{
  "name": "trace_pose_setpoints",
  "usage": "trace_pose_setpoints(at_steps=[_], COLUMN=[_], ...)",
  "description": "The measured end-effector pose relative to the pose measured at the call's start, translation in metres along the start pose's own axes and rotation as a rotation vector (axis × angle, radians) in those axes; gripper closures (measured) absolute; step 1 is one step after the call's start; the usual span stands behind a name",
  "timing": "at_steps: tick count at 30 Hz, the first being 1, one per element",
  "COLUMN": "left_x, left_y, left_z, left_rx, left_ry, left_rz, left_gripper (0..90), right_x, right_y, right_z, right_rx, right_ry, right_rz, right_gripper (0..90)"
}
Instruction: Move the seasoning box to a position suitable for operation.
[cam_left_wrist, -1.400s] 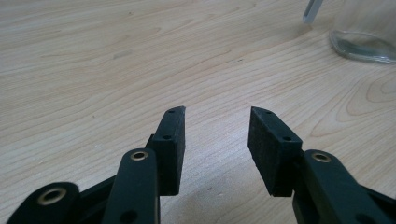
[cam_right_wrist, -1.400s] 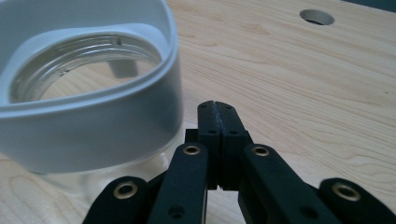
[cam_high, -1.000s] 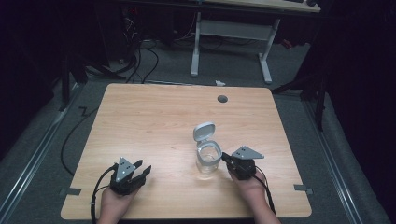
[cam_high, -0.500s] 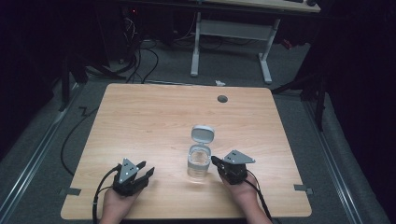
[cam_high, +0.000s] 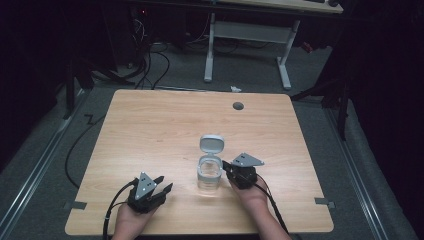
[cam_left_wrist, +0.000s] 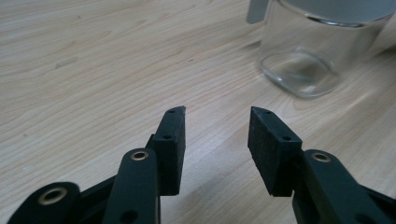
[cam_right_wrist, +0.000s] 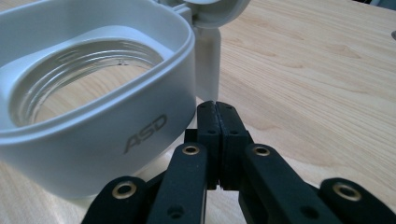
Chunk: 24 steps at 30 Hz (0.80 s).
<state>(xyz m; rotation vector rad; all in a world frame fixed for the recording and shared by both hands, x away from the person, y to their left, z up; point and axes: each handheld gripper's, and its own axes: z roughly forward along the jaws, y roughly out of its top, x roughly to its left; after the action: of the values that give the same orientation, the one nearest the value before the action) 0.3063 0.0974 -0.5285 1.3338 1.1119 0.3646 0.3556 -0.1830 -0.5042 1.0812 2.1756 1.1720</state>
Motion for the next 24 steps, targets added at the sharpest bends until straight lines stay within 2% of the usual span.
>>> trace_pose_setpoints(at_steps=[4, 10, 12, 14, 17, 21, 24], left_x=[-0.007, -0.023, -0.03, -0.037, -0.049, -0.065, -0.071], left_y=[-0.002, -0.01, -0.012, -0.013, -0.018, -0.027, -0.03], left_z=[0.0, 0.002, 0.002, 0.003, 0.008, 0.023, 0.032], left_rx=[0.004, 0.028, 0.032, 0.037, 0.051, 0.066, 0.08], left_ry=[-0.028, -0.076, -0.101, -0.131, -0.154, -0.149, -0.144], left_rz=[-0.007, -0.005, -0.007, -0.029, -0.028, 0.009, 0.011], left_gripper=[57.5, 61.6, 67.3, 73.3, 82.8, 89.2, 90.0], right_x=[-0.002, -0.007, -0.01, -0.013, -0.016, -0.018, -0.018], right_y=[-0.001, -0.017, -0.023, -0.03, -0.036, -0.042, -0.045], right_z=[-0.001, -0.022, -0.03, -0.037, -0.044, -0.054, -0.057], right_rx=[0.004, -0.013, -0.016, -0.013, -0.01, -0.027, -0.04], right_ry=[-0.004, -0.02, -0.031, -0.038, -0.05, -0.087, -0.106], right_rz=[0.003, 0.035, 0.056, 0.077, 0.1, 0.115, 0.125], right_gripper=[87.5, 85.6, 85.1, 83.0, 81.1, 82.4, 87.9])
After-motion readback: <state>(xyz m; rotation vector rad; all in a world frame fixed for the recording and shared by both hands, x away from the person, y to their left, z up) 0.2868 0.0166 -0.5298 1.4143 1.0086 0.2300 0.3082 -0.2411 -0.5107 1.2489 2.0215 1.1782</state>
